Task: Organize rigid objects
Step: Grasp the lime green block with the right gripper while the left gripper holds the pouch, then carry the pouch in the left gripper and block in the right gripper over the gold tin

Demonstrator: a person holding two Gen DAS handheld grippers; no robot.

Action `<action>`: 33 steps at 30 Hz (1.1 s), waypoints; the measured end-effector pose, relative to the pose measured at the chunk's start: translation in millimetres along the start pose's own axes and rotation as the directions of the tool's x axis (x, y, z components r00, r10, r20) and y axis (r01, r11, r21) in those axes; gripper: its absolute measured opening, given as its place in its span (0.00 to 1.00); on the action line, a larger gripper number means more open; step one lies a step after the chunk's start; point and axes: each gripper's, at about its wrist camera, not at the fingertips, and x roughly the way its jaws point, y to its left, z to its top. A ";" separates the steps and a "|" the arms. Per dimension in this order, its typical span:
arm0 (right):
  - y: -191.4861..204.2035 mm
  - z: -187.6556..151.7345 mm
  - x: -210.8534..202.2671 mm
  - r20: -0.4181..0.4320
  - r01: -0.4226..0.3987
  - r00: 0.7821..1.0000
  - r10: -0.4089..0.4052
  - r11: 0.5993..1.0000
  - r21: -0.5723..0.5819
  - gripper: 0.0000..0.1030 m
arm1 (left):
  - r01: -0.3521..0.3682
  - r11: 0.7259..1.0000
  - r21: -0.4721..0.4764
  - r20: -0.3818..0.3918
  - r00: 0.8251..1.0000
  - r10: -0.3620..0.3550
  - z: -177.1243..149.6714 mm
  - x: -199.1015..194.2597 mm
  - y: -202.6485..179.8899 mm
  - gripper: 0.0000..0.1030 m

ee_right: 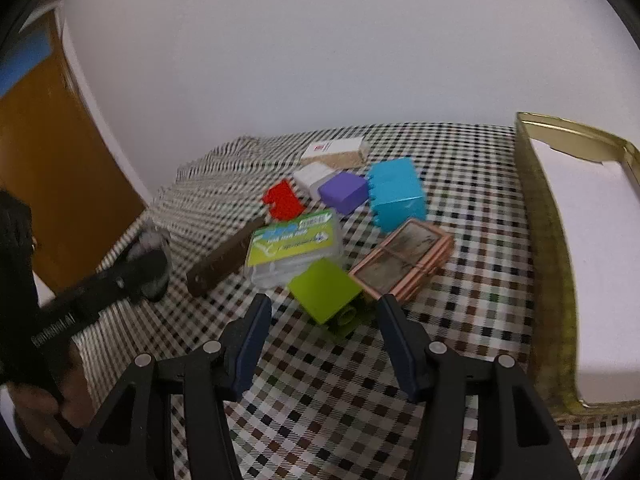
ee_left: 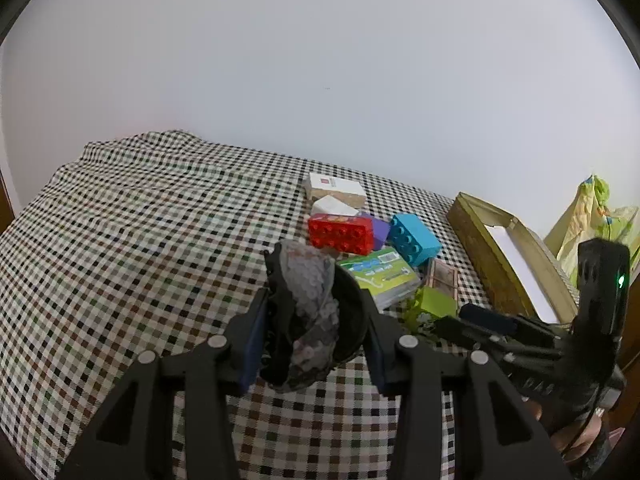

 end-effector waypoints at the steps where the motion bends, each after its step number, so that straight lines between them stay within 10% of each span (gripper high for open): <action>1: 1.8 -2.2 1.2 -0.006 0.007 1.000 -0.007 1.000 -0.013 0.56 | -0.002 1.000 -0.004 0.001 1.000 0.002 0.1 0.2 1.5 0.41; 17: 18.4 0.3 29.1 -0.103 -0.008 0.995 -0.002 0.995 -0.101 0.46 | -0.027 0.999 -0.028 -0.039 0.999 0.026 -9.1 9.4 0.0 0.41; 33: 9.9 11.2 -44.9 0.211 0.122 0.972 -0.103 0.990 -0.078 0.46 | -0.069 0.996 0.053 0.021 0.997 0.068 -2.2 15.7 -46.8 0.41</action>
